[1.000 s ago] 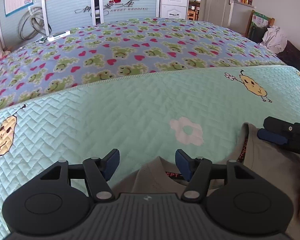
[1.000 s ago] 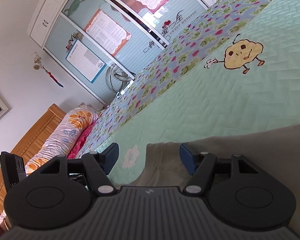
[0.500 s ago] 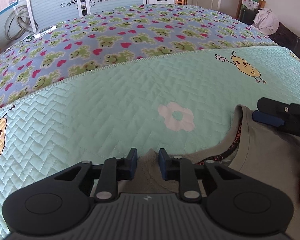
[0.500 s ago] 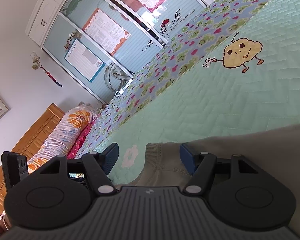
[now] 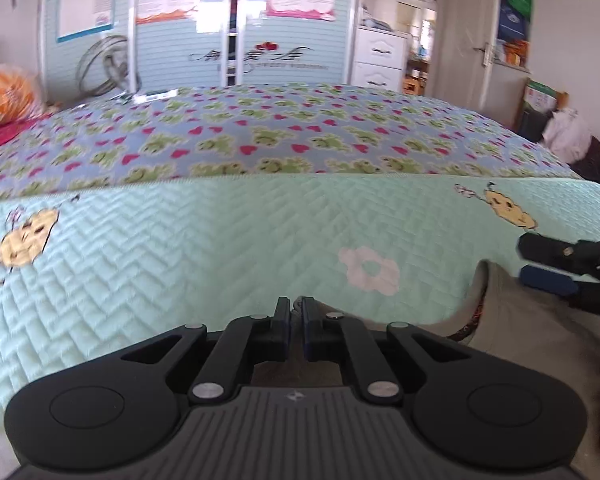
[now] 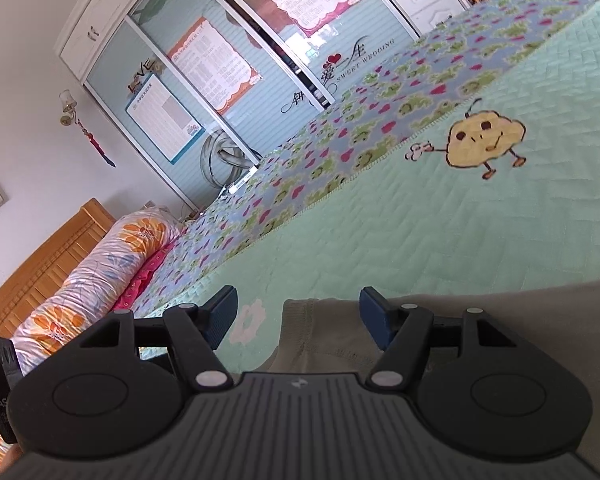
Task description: Fold clothes
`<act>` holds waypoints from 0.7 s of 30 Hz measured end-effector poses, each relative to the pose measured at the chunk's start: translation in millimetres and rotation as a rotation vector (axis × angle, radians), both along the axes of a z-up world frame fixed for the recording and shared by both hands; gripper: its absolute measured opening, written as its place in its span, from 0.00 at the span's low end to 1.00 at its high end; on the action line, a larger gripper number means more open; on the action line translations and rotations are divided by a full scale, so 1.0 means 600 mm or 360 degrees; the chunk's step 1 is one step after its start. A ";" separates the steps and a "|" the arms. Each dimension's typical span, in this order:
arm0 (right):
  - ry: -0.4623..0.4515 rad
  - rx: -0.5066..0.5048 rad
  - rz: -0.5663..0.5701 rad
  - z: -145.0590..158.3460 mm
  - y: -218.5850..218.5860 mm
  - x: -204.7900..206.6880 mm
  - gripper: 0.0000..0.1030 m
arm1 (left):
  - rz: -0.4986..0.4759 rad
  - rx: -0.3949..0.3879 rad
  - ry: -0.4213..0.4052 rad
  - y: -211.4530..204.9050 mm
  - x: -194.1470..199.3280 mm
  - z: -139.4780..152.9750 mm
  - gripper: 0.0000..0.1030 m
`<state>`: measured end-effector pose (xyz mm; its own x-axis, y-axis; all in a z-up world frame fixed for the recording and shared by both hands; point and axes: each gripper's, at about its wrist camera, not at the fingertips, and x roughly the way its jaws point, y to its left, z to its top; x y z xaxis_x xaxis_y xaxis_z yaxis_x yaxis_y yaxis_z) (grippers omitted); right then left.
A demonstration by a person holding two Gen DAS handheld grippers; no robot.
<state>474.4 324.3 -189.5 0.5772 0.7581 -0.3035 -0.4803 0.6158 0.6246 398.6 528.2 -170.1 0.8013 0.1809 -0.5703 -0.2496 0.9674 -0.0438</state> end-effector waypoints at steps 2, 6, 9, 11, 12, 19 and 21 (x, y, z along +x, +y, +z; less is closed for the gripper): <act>-0.0028 -0.0018 -0.0001 0.003 0.002 -0.002 0.66 | 0.0039 0.0017 -0.0026 -0.002 -0.004 -0.013 0.05; -0.0068 -0.0065 0.0049 0.009 0.009 -0.003 0.66 | 0.0079 -0.0037 -0.0170 0.004 -0.024 -0.017 0.05; -0.0159 -0.0157 0.0064 0.023 0.016 -0.009 0.66 | 0.0061 -0.0078 -0.0252 0.009 -0.037 -0.017 0.05; -0.0243 -0.0242 0.0034 0.036 0.020 -0.014 0.66 | 0.0072 -0.0077 -0.0334 0.010 -0.051 -0.014 0.05; -0.0274 -0.0278 0.0010 0.042 0.022 -0.013 0.66 | 0.0070 -0.0057 -0.0366 0.006 -0.057 -0.011 0.05; -0.0465 -0.0689 0.0274 0.079 0.078 0.029 0.66 | 0.0003 0.0081 -0.0410 -0.022 -0.059 -0.003 0.06; -0.0605 -0.0864 0.0449 0.097 0.105 0.028 0.65 | 0.0013 0.0059 -0.0410 -0.017 -0.059 -0.005 0.06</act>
